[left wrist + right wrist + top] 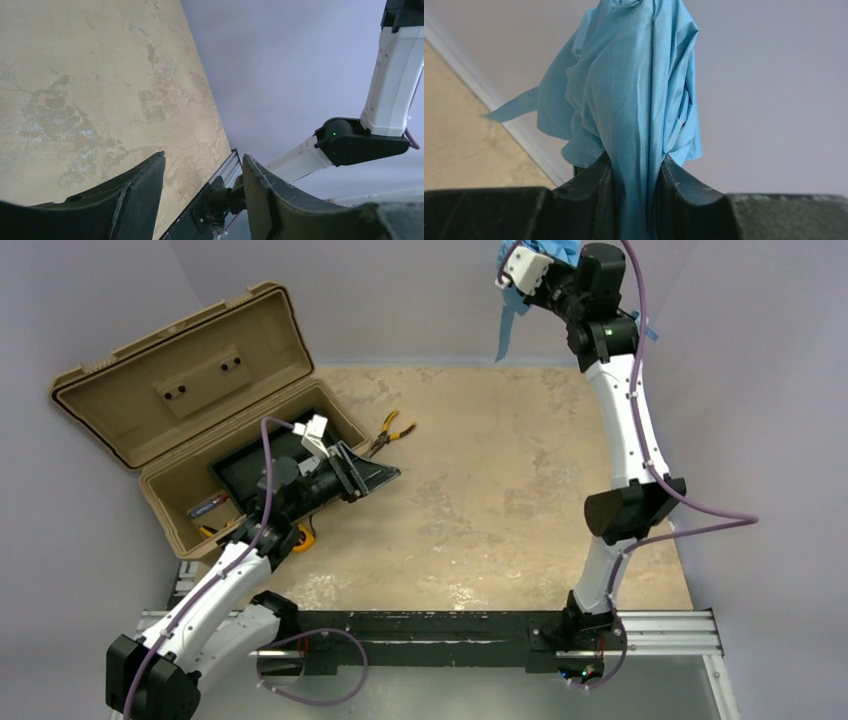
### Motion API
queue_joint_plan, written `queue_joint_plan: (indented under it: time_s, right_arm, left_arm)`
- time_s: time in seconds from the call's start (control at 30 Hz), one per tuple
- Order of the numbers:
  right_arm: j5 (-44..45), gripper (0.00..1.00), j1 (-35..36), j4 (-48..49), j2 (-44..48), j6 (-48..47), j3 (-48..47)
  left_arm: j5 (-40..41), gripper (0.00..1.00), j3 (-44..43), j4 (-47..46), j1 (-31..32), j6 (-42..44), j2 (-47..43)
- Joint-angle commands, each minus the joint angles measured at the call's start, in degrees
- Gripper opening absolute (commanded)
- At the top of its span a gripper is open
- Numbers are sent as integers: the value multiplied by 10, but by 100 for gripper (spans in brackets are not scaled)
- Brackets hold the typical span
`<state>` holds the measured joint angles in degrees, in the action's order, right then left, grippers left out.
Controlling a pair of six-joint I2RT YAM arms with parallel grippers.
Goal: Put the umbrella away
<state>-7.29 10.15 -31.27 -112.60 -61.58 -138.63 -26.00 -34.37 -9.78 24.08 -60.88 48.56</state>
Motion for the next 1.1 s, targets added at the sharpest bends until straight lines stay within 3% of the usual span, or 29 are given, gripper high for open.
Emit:
queue_joint_plan:
  time_s: [0.0,0.2,0.4,0.7,0.87,0.97,1.07]
  right_arm:
    - [6,0,36,64,116,-30,174]
    - [26,0,78,184,242,-90,566]
    - [17,0,116,229,301,-71,797]
    - [-47,0,160,171,399,-34,929]
    - [-95,0,160,105,364,-54,949]
    - [-129,0,160,55,317,-66,933]
    - [-157,0,160,8,279,-83,918]
  left_arm:
    - [-28,56,10,-36,-5,-7,5]
    - [-40,56,13,-23,-6,1,-3]
    - [-48,56,23,-8,-7,7,-17]
    - [-75,56,26,-4,-7,15,-9]
    - [-132,57,11,-8,-6,44,14]
    - [-145,58,-20,53,4,125,5]
    - [-70,59,-54,163,45,259,-54]
